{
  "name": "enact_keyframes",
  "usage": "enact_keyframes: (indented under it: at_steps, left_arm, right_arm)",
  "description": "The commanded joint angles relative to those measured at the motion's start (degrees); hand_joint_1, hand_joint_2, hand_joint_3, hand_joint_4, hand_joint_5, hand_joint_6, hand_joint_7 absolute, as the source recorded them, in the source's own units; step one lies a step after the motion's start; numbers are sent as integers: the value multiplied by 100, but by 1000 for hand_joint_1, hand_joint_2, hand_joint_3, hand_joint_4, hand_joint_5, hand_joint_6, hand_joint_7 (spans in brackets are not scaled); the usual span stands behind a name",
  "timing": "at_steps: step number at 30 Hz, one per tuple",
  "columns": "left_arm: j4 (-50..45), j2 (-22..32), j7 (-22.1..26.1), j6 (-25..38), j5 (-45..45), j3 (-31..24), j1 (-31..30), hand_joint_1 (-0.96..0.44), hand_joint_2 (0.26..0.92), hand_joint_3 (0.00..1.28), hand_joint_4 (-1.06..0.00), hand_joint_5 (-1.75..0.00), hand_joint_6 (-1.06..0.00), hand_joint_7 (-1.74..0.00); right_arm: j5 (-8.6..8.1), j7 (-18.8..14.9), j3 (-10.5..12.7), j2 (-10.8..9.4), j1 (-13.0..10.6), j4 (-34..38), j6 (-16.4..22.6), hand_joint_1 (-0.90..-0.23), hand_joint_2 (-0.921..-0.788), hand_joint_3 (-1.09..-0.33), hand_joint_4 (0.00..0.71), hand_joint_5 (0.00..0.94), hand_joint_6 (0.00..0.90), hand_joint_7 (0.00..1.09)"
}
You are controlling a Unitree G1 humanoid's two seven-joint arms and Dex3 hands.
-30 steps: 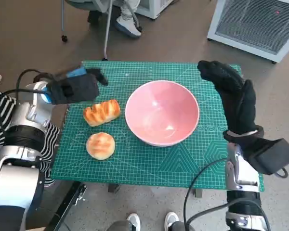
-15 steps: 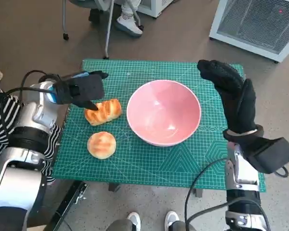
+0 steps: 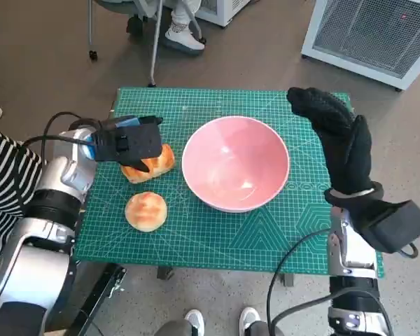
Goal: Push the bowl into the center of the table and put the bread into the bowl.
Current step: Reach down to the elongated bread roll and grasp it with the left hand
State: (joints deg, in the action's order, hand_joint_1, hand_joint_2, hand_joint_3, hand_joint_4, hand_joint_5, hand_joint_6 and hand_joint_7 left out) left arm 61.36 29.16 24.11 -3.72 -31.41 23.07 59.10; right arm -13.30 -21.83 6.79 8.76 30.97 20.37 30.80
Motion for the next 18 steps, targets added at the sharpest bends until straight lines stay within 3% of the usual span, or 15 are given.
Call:
enact_keyframes:
  at_steps: [1,18]
  left_arm:
    - [286,-128,-192,-61,-22,33,-90,-472,733,3,-29,-7,-120,-10]
    - [795,-436,-834,189,-192,261,-217,-331,769,11,-133,-28,-182,-25]
  right_arm:
    - [-9,-13,6,24,-112,14,-94,-812,-921,-765,216,2,35,624]
    - [-53,-39,28,38,-134,23,-132,-813,-921,-763,217,2,36,626]
